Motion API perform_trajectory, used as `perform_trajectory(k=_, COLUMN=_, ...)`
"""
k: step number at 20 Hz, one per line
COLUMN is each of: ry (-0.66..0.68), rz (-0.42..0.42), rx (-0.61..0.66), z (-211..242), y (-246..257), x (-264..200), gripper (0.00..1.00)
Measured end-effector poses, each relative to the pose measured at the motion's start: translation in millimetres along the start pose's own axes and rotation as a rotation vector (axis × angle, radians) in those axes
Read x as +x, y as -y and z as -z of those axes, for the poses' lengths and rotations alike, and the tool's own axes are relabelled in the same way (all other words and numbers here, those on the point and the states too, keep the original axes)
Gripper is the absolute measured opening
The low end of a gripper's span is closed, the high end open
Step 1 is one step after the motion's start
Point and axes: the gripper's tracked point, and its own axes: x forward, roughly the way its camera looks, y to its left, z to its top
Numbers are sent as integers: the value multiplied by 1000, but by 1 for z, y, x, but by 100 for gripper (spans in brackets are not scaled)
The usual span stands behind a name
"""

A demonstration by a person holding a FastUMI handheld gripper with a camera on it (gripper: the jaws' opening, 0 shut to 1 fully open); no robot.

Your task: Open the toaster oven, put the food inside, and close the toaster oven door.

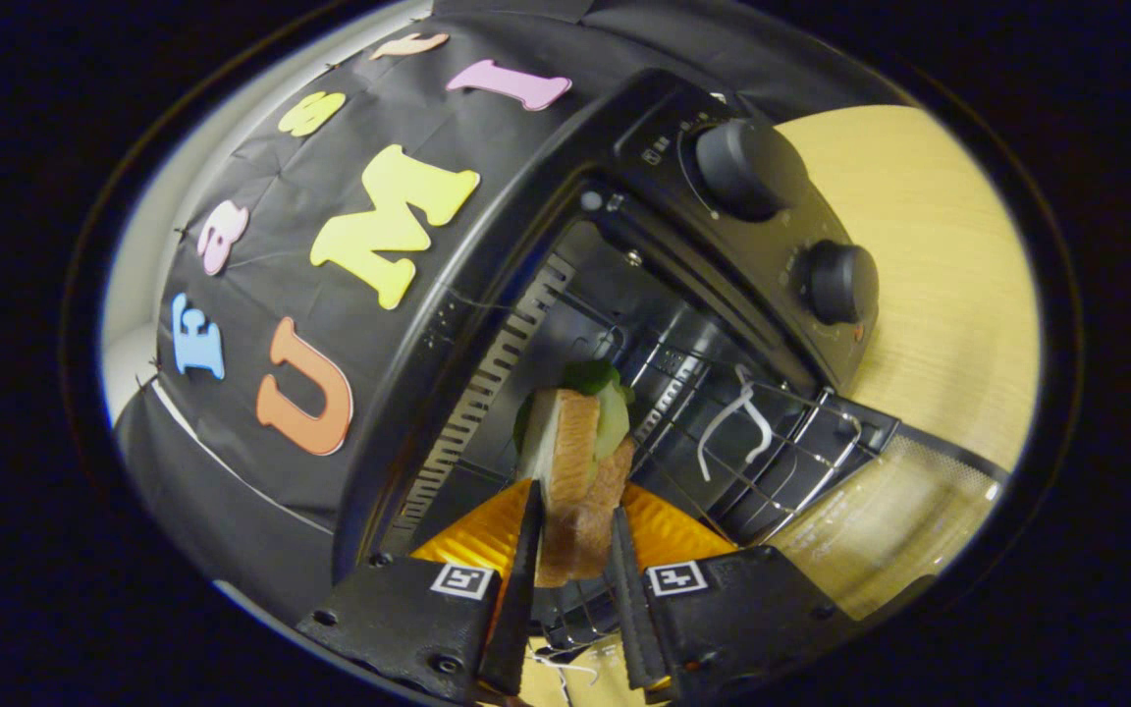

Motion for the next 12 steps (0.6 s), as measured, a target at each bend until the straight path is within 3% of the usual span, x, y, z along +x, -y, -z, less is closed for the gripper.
perform_trajectory(k=3, ry=-36, rz=-14, rx=-71, z=1, y=-5, x=2, gripper=47)
perform_trajectory(k=5, ry=-69, rz=0, rx=-166, z=0, y=-3, x=4, gripper=55)
perform_trajectory(k=11, ry=-112, rz=54, rx=-463, z=13, y=-6, x=4, gripper=83)
perform_trajectory(k=12, ry=-115, rz=82, rx=-526, z=12, y=-3, x=2, gripper=93)
